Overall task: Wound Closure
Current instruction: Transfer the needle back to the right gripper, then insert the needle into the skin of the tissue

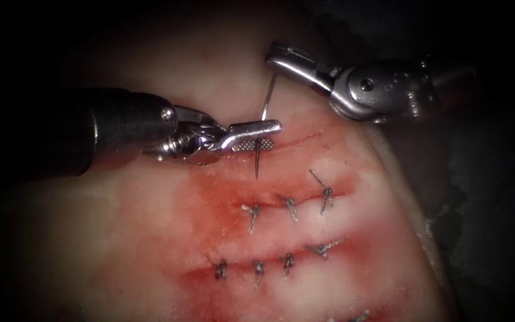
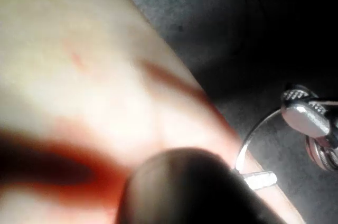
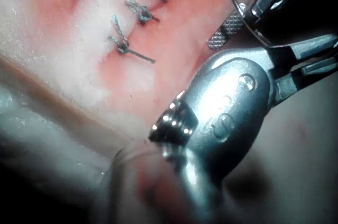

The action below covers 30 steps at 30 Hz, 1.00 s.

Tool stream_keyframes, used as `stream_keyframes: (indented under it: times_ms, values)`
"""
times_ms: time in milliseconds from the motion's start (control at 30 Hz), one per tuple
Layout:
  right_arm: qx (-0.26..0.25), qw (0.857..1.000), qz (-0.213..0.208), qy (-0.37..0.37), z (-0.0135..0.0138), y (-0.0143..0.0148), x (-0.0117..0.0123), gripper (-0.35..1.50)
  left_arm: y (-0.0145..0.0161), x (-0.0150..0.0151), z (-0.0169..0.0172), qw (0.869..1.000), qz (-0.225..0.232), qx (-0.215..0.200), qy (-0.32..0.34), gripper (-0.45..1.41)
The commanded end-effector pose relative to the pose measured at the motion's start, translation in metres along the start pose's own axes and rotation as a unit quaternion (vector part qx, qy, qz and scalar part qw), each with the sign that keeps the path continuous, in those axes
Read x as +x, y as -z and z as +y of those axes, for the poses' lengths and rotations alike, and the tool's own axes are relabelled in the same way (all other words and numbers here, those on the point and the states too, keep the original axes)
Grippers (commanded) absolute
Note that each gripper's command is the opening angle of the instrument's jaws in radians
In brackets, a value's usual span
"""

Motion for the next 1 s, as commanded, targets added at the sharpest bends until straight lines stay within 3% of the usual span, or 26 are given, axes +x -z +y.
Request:
stream_keyframes:
  times_ms: [33, 233, 400, 533, 600, 633, 667, 767, 867, 1000]
  values:
    - [-0.002, 1.000, -0.003, 0.004, 0.0001, -0.0005, 0.0004, -0.35, -0.0006, -0.0010, -0.0002, 1.000, 0.000, 0.003, -0.026, 1.14]
    - [0.008, 1.000, -0.007, 0.025, 0.0000, 0.0001, -0.0001, -0.35, 0.0018, -0.0040, -0.0023, 0.998, 0.002, 0.016, -0.065, 1.23]
    - [0.055, 0.996, 0.012, 0.072, -0.0002, 0.0008, -0.0004, -0.35, 0.0055, -0.0069, -0.0048, 0.995, 0.004, 0.033, -0.099, 1.21]
    - [0.066, 0.991, 0.018, 0.116, -0.0003, 0.0008, -0.0005, -0.35, 0.0079, -0.0080, -0.0054, 0.956, 0.010, 0.021, -0.294, 1.14]
    - [0.039, 0.992, 0.008, 0.116, -0.0005, 0.0006, -0.0004, -0.35, 0.0084, -0.0082, -0.0053, 0.922, 0.016, 0.008, -0.387, 0.91]
    - [0.018, 0.993, -0.001, 0.116, -0.0007, 0.0005, -0.0004, -0.35, 0.0084, -0.0081, -0.0052, 0.913, 0.016, -0.003, -0.407, 0.83]
    - [-0.020, 0.993, -0.020, 0.113, -0.0011, 0.0003, -0.0002, -0.35, 0.0082, -0.0076, -0.0052, 0.911, 0.022, -0.030, -0.410, 0.71]
    - [-0.024, 0.997, -0.020, 0.076, -0.0015, -0.0004, -0.0005, -0.35, 0.0083, -0.0052, -0.0043, 0.915, 0.048, -0.087, -0.392, 0.26]
    - [-0.025, 0.999, -0.018, 0.032, -0.0015, -0.0016, -0.0017, -0.35, 0.0075, -0.0041, -0.0037, 0.910, 0.081, -0.106, -0.392, 0.31]
    - [-0.016, 0.998, -0.044, 0.047, -0.0013, -0.0030, -0.0025, -0.35, 0.0064, -0.0031, -0.0033, 0.909, 0.128, -0.075, -0.389, 0.34]
